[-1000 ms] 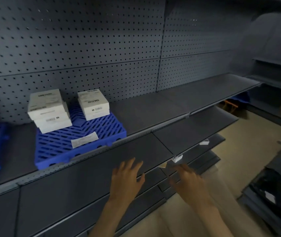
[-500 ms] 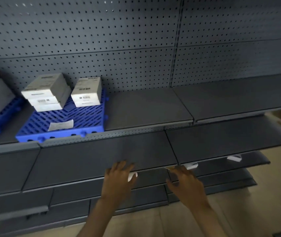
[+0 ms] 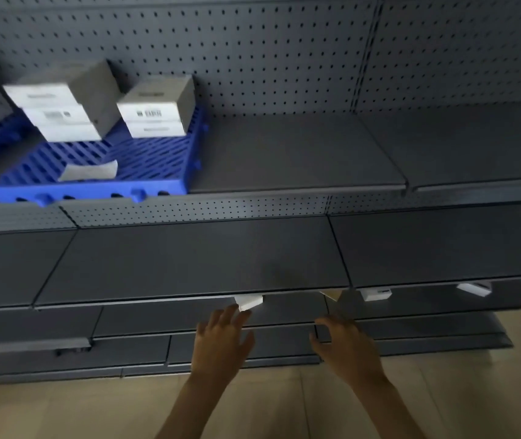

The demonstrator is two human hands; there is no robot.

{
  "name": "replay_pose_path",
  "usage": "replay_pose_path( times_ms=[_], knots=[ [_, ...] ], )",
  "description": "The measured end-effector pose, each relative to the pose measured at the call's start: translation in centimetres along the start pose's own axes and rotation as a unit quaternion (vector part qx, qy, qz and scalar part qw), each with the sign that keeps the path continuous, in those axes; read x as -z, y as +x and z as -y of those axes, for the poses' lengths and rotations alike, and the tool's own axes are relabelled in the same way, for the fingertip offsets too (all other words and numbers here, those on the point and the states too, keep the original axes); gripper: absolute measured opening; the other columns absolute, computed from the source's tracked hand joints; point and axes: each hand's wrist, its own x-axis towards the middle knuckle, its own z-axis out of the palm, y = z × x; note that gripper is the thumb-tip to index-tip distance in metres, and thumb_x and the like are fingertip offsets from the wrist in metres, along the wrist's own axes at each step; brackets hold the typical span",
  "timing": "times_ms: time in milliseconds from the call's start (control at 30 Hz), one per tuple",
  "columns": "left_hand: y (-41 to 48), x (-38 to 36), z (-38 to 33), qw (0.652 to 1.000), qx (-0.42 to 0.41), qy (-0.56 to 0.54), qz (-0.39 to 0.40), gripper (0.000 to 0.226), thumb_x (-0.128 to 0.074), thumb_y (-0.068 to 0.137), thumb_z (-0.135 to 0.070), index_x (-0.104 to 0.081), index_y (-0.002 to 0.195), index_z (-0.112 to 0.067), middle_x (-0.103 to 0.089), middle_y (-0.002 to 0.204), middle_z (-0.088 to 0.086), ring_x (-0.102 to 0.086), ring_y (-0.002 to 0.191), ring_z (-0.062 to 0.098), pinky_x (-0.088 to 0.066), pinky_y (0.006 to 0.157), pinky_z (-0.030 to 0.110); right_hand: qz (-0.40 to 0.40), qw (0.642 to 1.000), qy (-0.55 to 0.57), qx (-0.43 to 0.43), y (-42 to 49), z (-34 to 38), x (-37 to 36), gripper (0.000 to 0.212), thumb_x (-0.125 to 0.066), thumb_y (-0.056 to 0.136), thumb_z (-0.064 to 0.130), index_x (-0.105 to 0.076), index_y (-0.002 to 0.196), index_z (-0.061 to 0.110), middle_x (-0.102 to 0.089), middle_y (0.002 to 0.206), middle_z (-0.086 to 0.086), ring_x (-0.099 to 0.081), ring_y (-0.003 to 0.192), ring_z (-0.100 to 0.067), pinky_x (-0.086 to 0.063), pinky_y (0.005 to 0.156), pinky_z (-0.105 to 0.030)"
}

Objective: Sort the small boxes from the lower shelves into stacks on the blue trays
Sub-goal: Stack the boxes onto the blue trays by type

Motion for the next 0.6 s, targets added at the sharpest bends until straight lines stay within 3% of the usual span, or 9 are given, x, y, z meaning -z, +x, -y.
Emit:
replay_pose_path(
  times_ms=[200, 400, 600],
  knots=[
    [2.0, -13.5, 3.8, 1.000, 0.004, 0.018, 0.009, 0.042, -0.072, 0.078, -0.047, -0.067, 0.118, -0.035, -0.067, 0.124, -0.006, -0.068, 0.105, 0.022, -0.059, 0.074, 0.045, 0.000, 0.999, -0.038, 0.020, 6.8, -4.7, -13.7, 0.043, -0.056, 0.094, 0.055, -0.057, 0.133, 0.037, -0.061, 0.128, 0.009, -0.059, 0.119, -0.015, -0.054, 0.092, -0.034],
    [6.5, -26.7, 6.6, 0.999, 0.009, 0.040, -0.003, 0.048, -0.068, 0.081, -0.050, -0.063, 0.126, -0.036, -0.061, 0.137, -0.002, -0.062, 0.115, 0.025, -0.056, 0.080, 0.048, -0.025, 0.995, -0.082, 0.043, 14.4, -9.5, -26.8, 0.057, -0.049, 0.094, 0.062, -0.046, 0.147, 0.040, -0.054, 0.142, 0.006, -0.055, 0.129, -0.019, -0.048, 0.102, -0.041],
    [11.5, -35.9, 8.6, 0.996, 0.028, 0.027, -0.083, 0.052, -0.074, 0.081, -0.048, -0.060, 0.130, -0.038, -0.057, 0.140, 0.000, -0.058, 0.120, 0.028, -0.055, 0.080, 0.051, -0.153, 0.980, -0.117, 0.059, 19.0, -13.9, -37.8, 0.058, -0.041, 0.087, 0.066, -0.067, 0.127, 0.033, -0.064, 0.127, 0.001, -0.065, 0.113, -0.030, -0.055, 0.087, -0.054]
  ],
)
